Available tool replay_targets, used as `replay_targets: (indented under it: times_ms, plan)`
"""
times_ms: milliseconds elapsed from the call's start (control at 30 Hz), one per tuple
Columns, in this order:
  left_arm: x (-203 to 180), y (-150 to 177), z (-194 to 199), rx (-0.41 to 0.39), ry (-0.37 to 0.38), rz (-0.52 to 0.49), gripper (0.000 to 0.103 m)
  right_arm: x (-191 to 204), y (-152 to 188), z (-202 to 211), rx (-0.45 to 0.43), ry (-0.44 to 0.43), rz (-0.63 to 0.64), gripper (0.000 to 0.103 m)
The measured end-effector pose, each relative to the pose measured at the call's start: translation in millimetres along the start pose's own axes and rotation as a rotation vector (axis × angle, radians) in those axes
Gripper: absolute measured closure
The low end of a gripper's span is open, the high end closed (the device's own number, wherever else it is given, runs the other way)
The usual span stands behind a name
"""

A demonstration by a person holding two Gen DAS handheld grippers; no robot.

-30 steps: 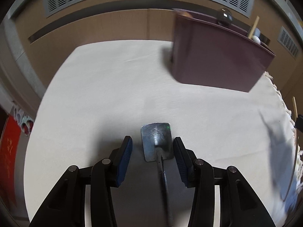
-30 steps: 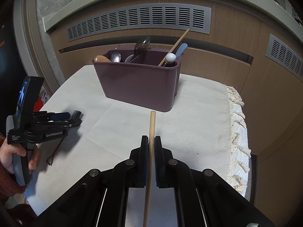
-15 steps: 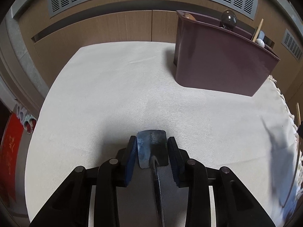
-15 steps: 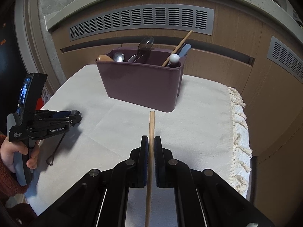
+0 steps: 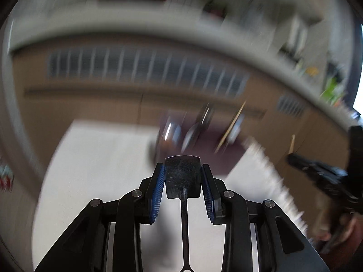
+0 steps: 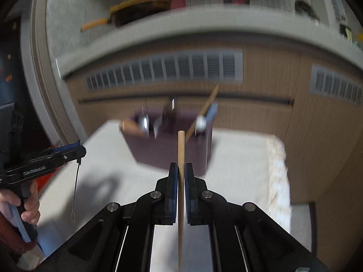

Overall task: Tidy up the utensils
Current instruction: 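Lower the spatula and chopstick into the caddy and open both grippers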

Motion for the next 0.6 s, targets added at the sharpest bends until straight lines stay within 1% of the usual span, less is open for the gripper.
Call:
replay_targets:
  times_ms: [33, 100, 133, 200, 267, 333, 400, 500, 567, 600]
  plan:
    - [-6.5, -27.7, 6.3, -0.053, 0.027, -0.007, 0.07, 0.2, -19.4, 6.1, -0.044, 0.004, 0.004, 0.098]
    - [-18.0, -83.7, 15.2, -0.163, 0.098, 0.006, 0.07, 2.0, -70.0, 18.0, -0.148, 0.017, 0.024, 0.098]
    - [-22.4, -104.5, 15.9, -0.206, 0.123, 0.008, 0.07, 3.2, -88.0, 20.4, -0.181, 0.022, 0.033, 0.098]
    - [-26.1, -134.9, 14.1, -0.284, 0.133, -0.008, 0.07, 5.2, -126.3, 23.1, -0.252, 0.035, 0.047, 0.098]
    - [-29.1, -157.3, 5.8, -0.354, 0.147, -0.015, 0.07, 7.9, -149.4, 20.1, -0.288, 0.039, 0.058, 0.098]
    - [-27.1, -166.3, -7.7, -0.379, 0.159, 0.007, 0.07, 8.6, -163.8, 13.3, -0.302, 0.041, 0.066, 0.098]
    - [-25.1, -167.9, -31.5, -0.364, 0.162, 0.025, 0.07, 7.3, -170.7, 1.9, -0.289, 0.039, 0.069, 0.098]
    - [-13.3, -155.8, -58.4, -0.304, 0.157, 0.051, 0.07, 6.0, -164.5, -10.9, -0.238, 0.023, 0.081, 0.098]
    - [-7.9, -140.5, -72.9, -0.252, 0.156, 0.061, 0.07, 5.2, -140.3, -27.3, -0.112, -0.015, 0.093, 0.097]
    - [-7.8, -132.5, -74.5, -0.234, 0.161, 0.061, 0.07, 2.4, -116.2, -37.9, -0.014, -0.035, 0.091, 0.096]
Point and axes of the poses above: each gripper's, at about its wrist camera, not at the fingertips, and z roughly against the way its jaws point, x to its left, y to its underside, the point moved 10 cm from there along -z, roughly the way its jaws point, and after that the axes turned 1 degree about -x, right-handed, at the moved point
